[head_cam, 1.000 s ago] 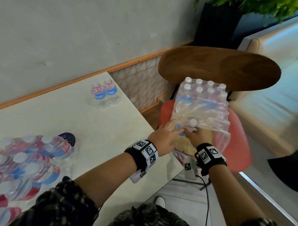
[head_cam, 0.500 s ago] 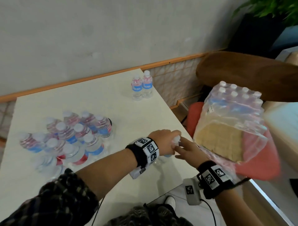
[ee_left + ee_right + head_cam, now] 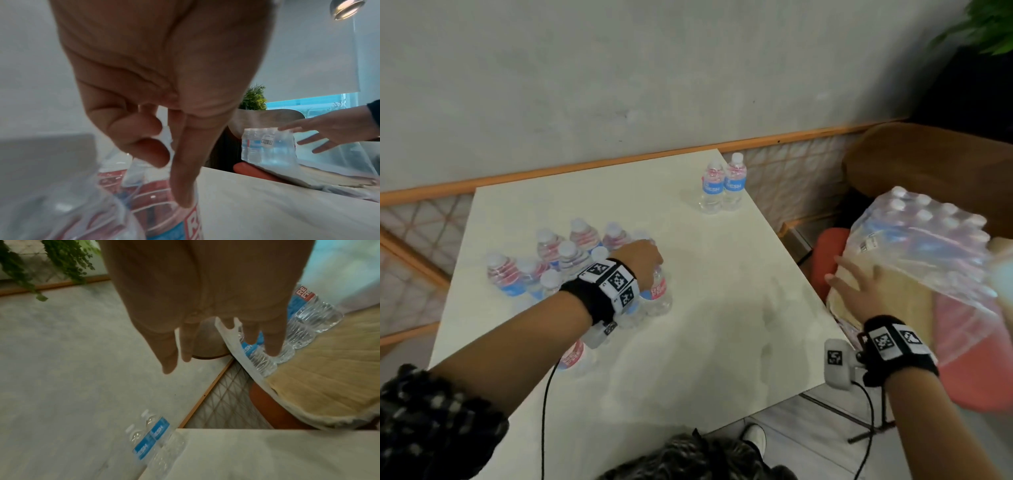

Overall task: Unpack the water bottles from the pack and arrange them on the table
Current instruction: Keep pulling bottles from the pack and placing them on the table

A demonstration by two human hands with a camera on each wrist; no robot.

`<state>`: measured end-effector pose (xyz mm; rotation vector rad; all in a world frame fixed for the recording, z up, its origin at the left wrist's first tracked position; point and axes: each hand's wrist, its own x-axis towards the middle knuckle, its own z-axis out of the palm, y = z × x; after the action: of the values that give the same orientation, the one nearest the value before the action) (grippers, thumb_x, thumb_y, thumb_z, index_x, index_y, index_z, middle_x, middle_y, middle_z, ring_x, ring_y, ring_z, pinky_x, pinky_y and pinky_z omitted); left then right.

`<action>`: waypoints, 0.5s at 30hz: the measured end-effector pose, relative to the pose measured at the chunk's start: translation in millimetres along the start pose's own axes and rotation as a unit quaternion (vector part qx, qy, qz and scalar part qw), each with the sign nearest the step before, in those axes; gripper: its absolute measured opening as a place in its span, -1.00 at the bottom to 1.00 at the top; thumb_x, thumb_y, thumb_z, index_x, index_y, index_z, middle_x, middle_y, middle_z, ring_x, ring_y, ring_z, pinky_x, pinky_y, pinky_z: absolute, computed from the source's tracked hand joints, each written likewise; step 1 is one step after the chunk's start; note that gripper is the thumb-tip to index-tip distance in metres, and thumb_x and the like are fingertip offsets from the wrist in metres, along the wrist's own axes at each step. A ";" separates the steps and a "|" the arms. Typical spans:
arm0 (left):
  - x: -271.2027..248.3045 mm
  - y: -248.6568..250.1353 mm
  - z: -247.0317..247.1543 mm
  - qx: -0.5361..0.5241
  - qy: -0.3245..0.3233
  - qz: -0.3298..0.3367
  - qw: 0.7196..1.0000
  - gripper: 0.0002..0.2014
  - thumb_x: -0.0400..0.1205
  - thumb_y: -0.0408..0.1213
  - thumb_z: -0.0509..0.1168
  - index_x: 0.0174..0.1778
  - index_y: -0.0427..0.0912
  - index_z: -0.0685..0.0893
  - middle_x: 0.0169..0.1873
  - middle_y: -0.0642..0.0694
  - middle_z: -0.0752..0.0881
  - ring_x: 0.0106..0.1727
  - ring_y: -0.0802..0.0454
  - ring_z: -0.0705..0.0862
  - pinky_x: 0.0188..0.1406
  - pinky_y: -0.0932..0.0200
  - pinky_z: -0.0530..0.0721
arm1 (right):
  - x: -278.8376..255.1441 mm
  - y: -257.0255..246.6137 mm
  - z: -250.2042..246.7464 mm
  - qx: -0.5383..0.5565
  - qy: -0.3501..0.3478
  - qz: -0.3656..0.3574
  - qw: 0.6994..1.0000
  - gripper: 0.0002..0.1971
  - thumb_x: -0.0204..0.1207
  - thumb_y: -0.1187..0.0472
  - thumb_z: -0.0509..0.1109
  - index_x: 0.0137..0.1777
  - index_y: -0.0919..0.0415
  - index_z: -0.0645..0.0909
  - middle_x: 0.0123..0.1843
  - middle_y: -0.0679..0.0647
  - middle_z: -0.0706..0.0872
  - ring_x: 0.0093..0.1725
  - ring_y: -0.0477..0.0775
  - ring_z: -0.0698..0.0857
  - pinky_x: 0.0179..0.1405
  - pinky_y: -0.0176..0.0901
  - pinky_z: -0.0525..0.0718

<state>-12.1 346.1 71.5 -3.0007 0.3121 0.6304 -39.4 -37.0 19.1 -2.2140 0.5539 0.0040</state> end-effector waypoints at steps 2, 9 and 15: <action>-0.5 1.6 -1.1 0.023 0.004 0.001 1.000 -0.56 0.64 -0.40 0.23 0.47 -0.14 0.52 0.49 -0.14 0.43 0.47 -0.09 0.47 0.34 0.15 0.47 | 7.1 -2.4 -7.9 -0.005 0.017 -0.008 1.000 -0.47 0.55 -0.01 0.37 0.52 -0.12 0.37 0.68 0.14 -0.01 0.61 0.20 0.19 0.53 0.03 0.20; -4.2 20.4 -11.0 0.117 -0.011 -0.044 0.992 -0.65 0.63 -0.35 0.19 0.36 -0.16 0.56 0.27 -0.13 0.53 0.21 -0.13 0.65 0.03 0.05 0.67 | 31.2 19.6 -13.2 -0.004 0.049 0.029 0.998 -0.40 0.56 -0.05 0.32 0.58 0.01 0.29 0.66 0.14 0.15 0.61 0.21 0.19 0.56 0.00 0.16; 1.7 72.7 -39.4 0.145 0.042 -0.010 0.989 -0.73 0.63 -0.26 0.21 0.24 -0.14 0.60 0.20 -0.12 0.59 0.21 -0.14 0.64 0.01 0.05 0.57 | 29.4 21.7 -10.3 0.085 -0.001 0.047 0.995 -0.45 0.62 -0.02 0.25 0.57 0.07 0.28 0.59 0.09 0.28 0.53 0.21 0.36 0.52 0.10 0.32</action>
<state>-10.3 270.8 105.6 -2.7514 0.3439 0.4172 -23.2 -68.0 4.4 -2.0208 0.6329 0.0085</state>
